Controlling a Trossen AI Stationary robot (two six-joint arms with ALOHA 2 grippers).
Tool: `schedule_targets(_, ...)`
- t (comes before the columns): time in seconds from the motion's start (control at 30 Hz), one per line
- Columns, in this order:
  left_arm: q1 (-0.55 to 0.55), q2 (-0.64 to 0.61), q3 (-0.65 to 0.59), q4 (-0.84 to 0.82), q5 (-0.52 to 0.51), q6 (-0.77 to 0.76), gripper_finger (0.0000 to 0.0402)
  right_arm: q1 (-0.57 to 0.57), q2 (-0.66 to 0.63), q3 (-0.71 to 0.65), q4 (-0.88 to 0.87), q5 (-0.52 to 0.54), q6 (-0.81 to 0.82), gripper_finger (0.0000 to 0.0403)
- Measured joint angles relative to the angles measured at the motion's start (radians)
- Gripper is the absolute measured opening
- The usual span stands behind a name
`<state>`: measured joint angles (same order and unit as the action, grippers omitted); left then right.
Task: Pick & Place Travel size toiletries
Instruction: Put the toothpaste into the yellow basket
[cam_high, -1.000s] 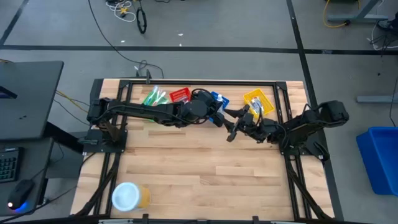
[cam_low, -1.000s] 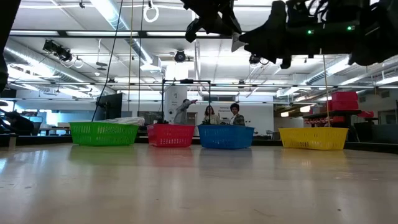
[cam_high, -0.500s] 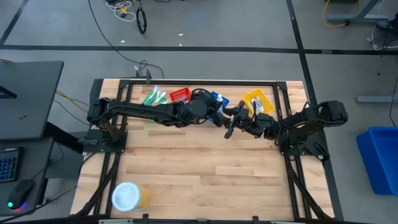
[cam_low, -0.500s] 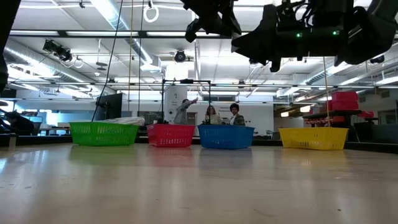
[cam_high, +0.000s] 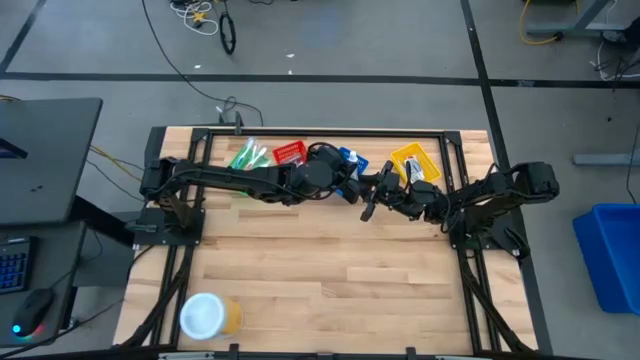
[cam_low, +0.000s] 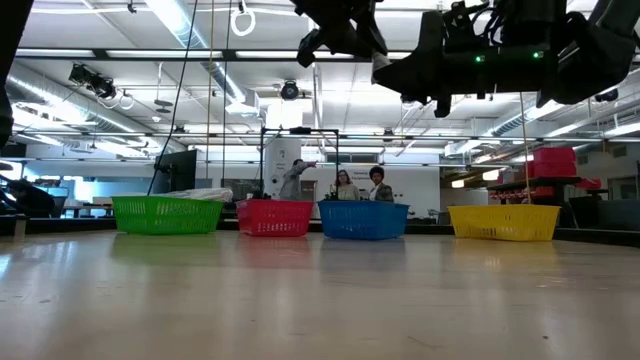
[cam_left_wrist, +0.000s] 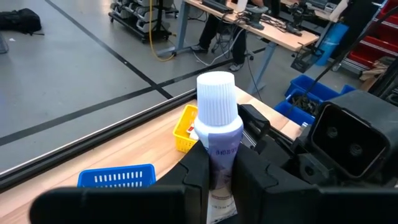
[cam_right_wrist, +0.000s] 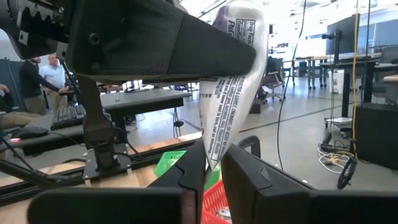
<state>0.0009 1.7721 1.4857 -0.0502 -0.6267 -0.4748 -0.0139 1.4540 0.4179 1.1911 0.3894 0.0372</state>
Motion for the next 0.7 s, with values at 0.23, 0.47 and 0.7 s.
schedule_targets(0.23,-0.001,0.000,0.000,0.000,-0.017,-0.004,0.0053,0.000,0.000,0.000,0.001,0.001,0.000,0.0034)
schedule_targets(0.47,0.001,0.000,0.000,0.001,-0.020,-0.001,0.0065,0.000,0.000,0.000,0.001,0.002,0.000,0.0029)
schedule_targets(0.7,0.012,0.000,0.000,0.007,-0.009,0.020,0.0109,0.000,0.000,0.000,-0.005,0.003,0.000,0.0025)
